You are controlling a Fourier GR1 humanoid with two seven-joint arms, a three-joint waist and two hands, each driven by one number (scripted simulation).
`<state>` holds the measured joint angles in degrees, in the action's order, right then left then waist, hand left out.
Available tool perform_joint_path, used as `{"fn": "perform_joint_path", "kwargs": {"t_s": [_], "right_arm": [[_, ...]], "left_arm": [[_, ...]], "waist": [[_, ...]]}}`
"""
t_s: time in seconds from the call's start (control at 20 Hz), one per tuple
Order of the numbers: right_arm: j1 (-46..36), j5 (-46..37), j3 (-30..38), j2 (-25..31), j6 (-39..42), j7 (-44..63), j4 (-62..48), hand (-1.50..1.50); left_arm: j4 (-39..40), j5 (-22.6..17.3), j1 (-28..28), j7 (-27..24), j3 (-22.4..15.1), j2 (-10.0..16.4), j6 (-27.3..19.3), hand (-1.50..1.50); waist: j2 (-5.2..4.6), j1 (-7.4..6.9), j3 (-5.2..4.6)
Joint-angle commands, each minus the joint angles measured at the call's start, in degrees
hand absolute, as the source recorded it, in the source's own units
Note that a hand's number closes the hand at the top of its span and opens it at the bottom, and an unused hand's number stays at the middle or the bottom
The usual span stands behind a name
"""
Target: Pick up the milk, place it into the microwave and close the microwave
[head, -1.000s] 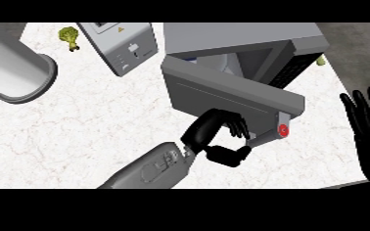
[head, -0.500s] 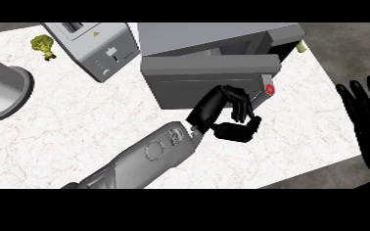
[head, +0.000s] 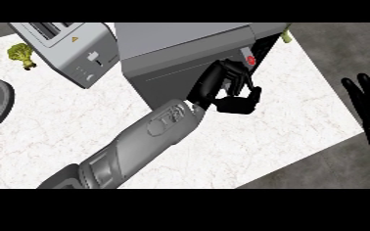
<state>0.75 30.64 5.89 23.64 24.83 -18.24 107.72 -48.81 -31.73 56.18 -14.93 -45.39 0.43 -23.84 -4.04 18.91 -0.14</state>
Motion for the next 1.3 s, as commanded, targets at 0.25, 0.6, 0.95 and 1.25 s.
{"fn": "perform_joint_path", "kwargs": {"t_s": [0.25,0.6,0.95,1.25], "right_arm": [[-2.5,3.5,0.67,2.56,1.08,2.95,0.78,-1.5],[-4.23,5.4,2.39,4.64,0.65,4.9,0.66,-1.5],[-5.76,6.87,3.71,6.69,1.15,6.07,0.35,-1.5],[-6.74,7.55,5.32,9.16,1.76,7.22,-0.34,-1.5]], "left_arm": [[3.97,-3.47,6.04,-1.08,1.15,-0.38,-2.12,1.5],[3.32,-5.43,6.29,-1.66,0.19,-0.34,-4.33,1.5],[3.35,-6.22,6.05,-2.63,-0.37,-0.31,-6.93,1.5],[2.91,-7.27,6.31,-3.21,-0.34,-0.29,-7.86,1.5]], "waist": [[-0.96,2.99,0.16],[-0.92,4.25,0.18],[-1.39,5.15,0.27],[-1.46,5.51,0.3]]}}
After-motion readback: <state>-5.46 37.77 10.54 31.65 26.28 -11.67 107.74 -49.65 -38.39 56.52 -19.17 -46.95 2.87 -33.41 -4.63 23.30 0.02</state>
